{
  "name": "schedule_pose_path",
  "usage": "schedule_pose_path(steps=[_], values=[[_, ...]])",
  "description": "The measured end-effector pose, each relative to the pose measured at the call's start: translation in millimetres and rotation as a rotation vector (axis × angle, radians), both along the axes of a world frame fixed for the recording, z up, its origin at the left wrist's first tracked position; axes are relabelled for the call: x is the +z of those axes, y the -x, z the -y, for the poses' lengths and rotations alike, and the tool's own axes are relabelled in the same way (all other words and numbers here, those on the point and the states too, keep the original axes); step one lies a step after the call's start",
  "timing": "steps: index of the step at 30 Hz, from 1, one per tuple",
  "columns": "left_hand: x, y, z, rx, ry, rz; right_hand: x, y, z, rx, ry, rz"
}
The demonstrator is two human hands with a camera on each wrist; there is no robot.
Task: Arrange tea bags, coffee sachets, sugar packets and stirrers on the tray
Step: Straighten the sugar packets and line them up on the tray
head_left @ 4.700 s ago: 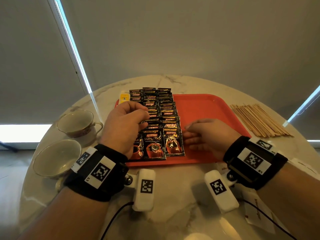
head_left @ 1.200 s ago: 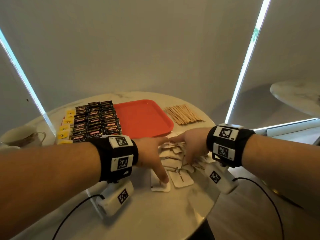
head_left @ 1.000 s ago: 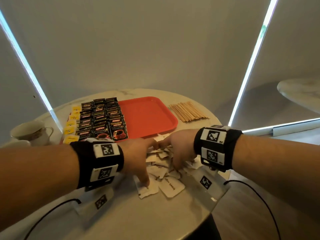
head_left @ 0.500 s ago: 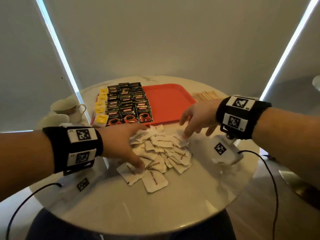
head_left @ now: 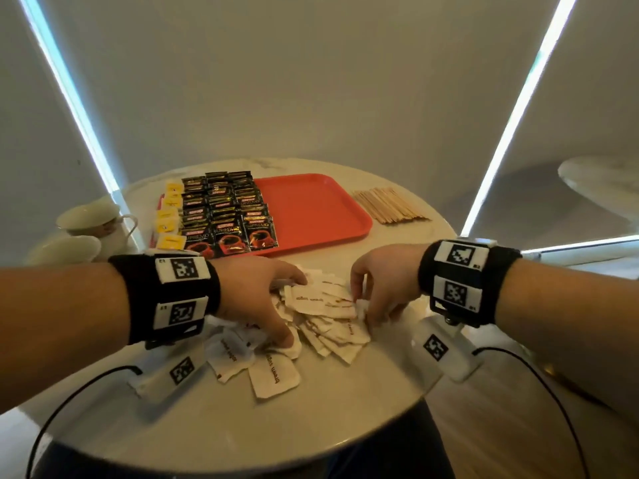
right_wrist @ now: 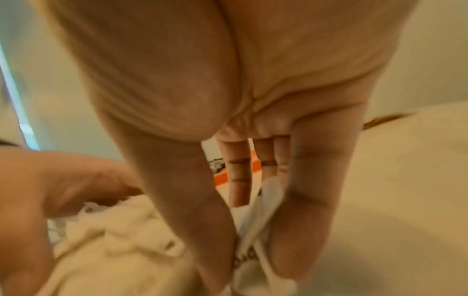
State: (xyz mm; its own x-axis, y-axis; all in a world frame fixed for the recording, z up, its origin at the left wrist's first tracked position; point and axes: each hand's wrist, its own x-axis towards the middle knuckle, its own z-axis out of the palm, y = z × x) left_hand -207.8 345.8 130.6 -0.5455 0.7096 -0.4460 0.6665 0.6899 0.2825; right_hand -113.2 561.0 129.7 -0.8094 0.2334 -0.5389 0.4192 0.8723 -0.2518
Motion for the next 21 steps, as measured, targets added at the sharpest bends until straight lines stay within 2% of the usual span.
schedule_pose_path(steps=[5, 9, 12, 15, 17, 19, 21], values=[[-2, -10, 31, 0.050, -0.053, -0.031, 18, 31, 15, 0.077, 0.078, -0.139], [-3, -8, 49, 0.165, -0.026, -0.021, 11, 50, 41, 0.356, -0.032, -0.144], [-4, -5, 52, 0.167, -0.028, -0.015, 3, 51, 54, 0.499, -0.138, -0.153], [-2, -5, 52, 0.176, -0.095, 0.038, 5, 45, 45, 0.484, -0.100, -0.083], [-1, -4, 51, 0.254, -0.202, 0.048, 9, 43, 36, 0.434, -0.034, -0.034], [-2, 4, 48, 0.360, -0.292, -0.020, 13, 49, 28, 0.366, -0.013, -0.099], [-5, 19, 45, 0.423, -0.282, -0.159, 16, 64, 21, 0.316, -0.087, -0.248]])
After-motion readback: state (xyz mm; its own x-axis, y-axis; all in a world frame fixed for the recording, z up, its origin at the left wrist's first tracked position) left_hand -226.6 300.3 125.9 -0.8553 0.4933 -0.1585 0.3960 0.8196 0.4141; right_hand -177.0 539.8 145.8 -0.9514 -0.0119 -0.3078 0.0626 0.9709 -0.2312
